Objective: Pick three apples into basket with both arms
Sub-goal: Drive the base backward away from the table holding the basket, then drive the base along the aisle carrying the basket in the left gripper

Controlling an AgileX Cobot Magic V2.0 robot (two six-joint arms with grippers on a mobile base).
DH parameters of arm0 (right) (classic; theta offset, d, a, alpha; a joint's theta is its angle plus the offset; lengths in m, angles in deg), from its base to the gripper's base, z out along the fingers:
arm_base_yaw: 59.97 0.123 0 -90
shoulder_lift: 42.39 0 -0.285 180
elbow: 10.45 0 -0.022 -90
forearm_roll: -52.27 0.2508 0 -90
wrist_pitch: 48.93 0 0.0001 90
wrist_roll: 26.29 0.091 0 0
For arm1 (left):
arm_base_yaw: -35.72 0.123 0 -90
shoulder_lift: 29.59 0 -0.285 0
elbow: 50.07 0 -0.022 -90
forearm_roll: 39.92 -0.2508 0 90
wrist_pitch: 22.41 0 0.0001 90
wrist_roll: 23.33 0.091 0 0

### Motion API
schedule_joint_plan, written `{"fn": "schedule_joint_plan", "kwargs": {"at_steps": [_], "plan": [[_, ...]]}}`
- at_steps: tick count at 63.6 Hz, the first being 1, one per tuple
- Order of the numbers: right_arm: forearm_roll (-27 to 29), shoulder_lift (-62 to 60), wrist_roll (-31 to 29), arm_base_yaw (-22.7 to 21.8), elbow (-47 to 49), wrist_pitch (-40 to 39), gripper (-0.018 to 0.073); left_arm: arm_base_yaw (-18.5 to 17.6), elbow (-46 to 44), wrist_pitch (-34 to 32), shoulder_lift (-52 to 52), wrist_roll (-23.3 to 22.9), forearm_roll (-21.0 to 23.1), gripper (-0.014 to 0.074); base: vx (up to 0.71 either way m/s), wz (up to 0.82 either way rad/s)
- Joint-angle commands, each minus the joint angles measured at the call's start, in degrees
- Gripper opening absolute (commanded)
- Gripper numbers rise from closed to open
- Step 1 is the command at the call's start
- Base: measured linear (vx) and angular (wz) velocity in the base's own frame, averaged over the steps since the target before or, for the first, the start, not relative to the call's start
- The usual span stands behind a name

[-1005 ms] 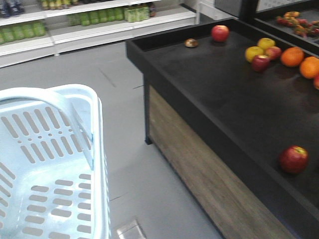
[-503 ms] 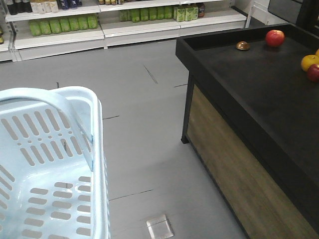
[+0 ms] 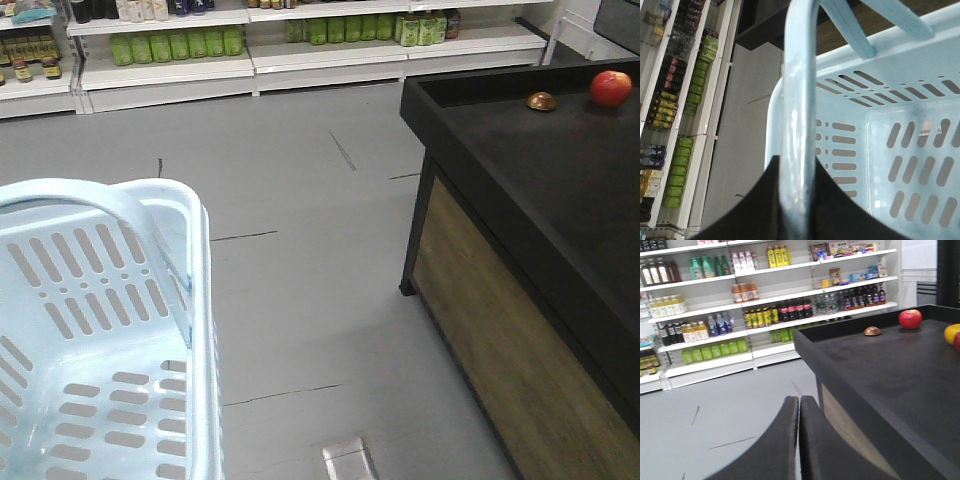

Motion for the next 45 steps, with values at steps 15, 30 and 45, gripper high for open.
{"fn": "schedule_joint_plan", "kwargs": {"at_steps": [15,30,45], "plan": [[-0.36,-0.60,-0.33,-0.13,-0.82,-4.27,-0.0009,-0.35,-1.50,-4.94,-0.32,-0.67,-0.52,-0.0007,0.08,0.32],[-0.36,-0.60,-0.33,-0.13,-0.82,-4.27,-0.0009,-0.35,-1.50,-4.94,-0.32,-0.67,-0.52,-0.0007,0.10,0.34],[-0.36,-0.60,-0.33,-0.13,-0.82,-4.27,-0.0009,-0.35,-1.50,-4.94,-0.32,-0.67,-0.52,-0.0007,0.10,0.25]]}}
